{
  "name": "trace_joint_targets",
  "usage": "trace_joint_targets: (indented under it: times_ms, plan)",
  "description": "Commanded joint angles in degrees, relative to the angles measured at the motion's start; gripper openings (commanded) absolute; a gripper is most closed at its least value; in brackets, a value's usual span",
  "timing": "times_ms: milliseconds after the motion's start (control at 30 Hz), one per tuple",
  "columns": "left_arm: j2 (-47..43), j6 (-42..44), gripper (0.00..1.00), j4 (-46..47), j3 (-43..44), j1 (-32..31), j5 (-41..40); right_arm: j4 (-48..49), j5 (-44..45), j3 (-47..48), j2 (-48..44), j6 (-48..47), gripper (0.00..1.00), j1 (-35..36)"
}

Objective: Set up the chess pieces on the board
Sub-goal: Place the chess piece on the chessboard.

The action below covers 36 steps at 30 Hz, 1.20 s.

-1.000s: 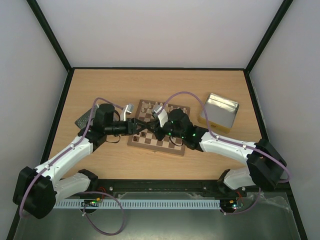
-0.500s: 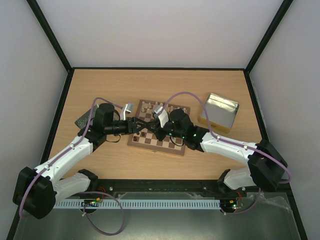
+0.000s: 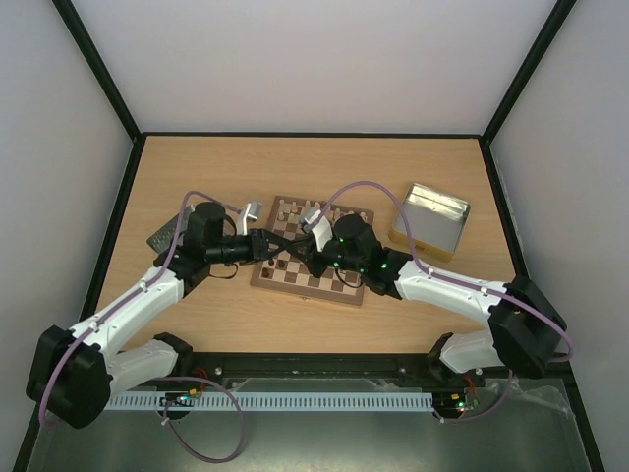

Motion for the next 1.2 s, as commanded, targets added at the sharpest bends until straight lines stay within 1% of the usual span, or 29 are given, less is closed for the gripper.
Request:
trace_joint_targets:
  times_ms: [0, 200, 367, 400, 467, 633, 767, 833, 867, 1000, 1033, 1067, 1167]
  plan:
    - [1.1, -0.2, 0.33, 1.4, 0.8, -0.2, -0.7, 1.4, -3.5, -0.1, -1.1, -1.0, 0.02, 0.7]
    - [1.7, -0.5, 0.39, 0.5, 1.1, -0.1, -2.3, 0.7, -3.6, -0.2, -1.2, -1.5, 0.02, 0.7]
    - [2.6, -0.9, 0.40, -0.3, 1.0, -0.2, -3.7, 0.3, -3.9, -0.3, -1.6, -2.0, 0.02, 0.7]
    - [2.7, -1.1, 0.39, -0.3, 0.9, -0.2, -3.6, 0.3, -3.8, -0.4, -1.7, -2.0, 0.02, 0.7]
    - [2.8, -1.0, 0.30, 0.1, 0.7, -0.1, -2.6, 0.1, -3.2, -0.4, -1.6, -1.9, 0.02, 0.7]
    - [2.0, -0.7, 0.17, 0.1, 0.0, -0.2, -1.4, -0.1, -2.4, -0.3, -1.4, -1.3, 0.02, 0.7]
    - [1.9, -0.7, 0.05, 0.7, -0.5, -0.4, 0.4, -0.1, -1.4, 0.1, -1.1, 0.0, 0.05, 0.7]
    - [1.7, -0.5, 0.03, 0.6, -0.6, -0.5, 0.1, -0.2, -0.2, 0.5, -1.1, 1.7, 0.10, 0.7]
    - [1.6, -0.4, 0.03, 0.6, -0.5, -0.5, -0.3, -0.5, 0.6, 0.8, -1.0, 2.6, 0.16, 0.7]
    - [0.4, 0.9, 0.02, -0.9, 0.1, -0.6, -5.2, -4.9, 7.3, 1.9, -1.6, 5.9, 0.49, 0.7]
    - [0.0, 1.4, 0.02, -1.6, 0.5, -0.8, -7.3, -6.5, 9.6, 2.0, -2.3, 6.6, 0.55, 0.7]
    - [-0.3, 2.2, 0.02, -2.2, 0.8, -1.1, -9.4, -8.1, 12.5, 1.9, -3.1, 8.0, 0.58, 0.6]
    - [-0.5, 5.5, 0.02, -4.8, 2.3, -3.8, -18.8, -10.0, 20.9, -0.4, -7.5, 12.8, 0.63, 0.5]
